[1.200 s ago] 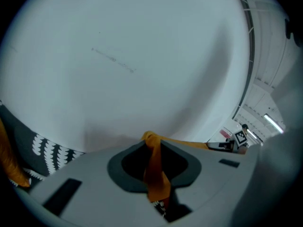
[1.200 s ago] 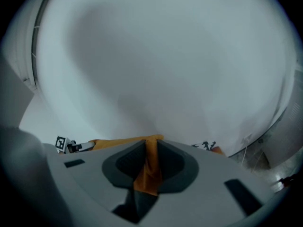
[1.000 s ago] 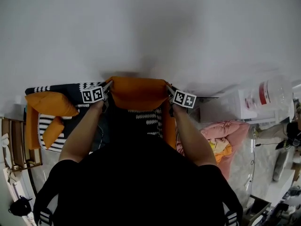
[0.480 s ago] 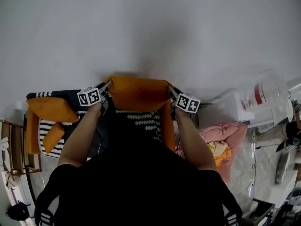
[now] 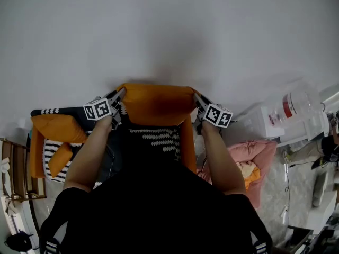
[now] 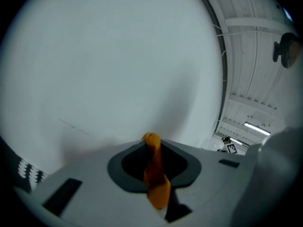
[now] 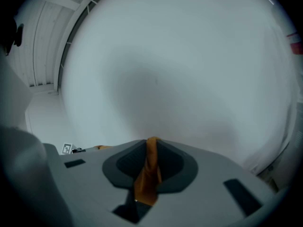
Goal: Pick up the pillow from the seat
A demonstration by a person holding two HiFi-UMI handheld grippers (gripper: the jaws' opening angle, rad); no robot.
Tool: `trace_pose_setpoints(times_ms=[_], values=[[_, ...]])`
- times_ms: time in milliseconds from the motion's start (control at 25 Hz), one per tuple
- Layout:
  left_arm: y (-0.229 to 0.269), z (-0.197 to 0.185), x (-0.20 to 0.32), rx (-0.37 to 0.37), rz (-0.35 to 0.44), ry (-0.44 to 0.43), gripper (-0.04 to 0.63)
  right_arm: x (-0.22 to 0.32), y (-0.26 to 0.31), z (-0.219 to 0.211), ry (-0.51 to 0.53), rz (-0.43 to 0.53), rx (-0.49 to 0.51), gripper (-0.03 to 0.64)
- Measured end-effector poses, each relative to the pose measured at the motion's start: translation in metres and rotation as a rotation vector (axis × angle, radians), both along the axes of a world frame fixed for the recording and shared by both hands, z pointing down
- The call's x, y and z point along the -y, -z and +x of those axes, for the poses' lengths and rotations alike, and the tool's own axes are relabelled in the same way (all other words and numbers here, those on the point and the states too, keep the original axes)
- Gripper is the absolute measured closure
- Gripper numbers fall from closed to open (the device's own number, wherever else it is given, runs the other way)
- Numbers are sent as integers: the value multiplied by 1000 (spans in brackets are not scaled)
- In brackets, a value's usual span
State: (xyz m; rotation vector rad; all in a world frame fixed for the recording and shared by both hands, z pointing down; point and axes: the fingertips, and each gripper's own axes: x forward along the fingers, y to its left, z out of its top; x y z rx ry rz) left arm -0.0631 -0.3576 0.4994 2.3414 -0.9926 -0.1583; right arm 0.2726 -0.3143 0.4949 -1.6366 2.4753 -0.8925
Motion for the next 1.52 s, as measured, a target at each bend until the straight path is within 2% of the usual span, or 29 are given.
trace_pose_setpoints(times_ms=[840, 1040, 1520], values=[[99, -3, -17, -44, 141, -7, 537, -21, 108, -4, 39, 176, -20, 558], [104, -4, -23, -39, 151, -17, 537, -33, 113, -7, 53, 197, -60, 558], [98, 9, -33, -47, 137, -48, 537, -47, 105, 6, 24, 179, -47, 558]])
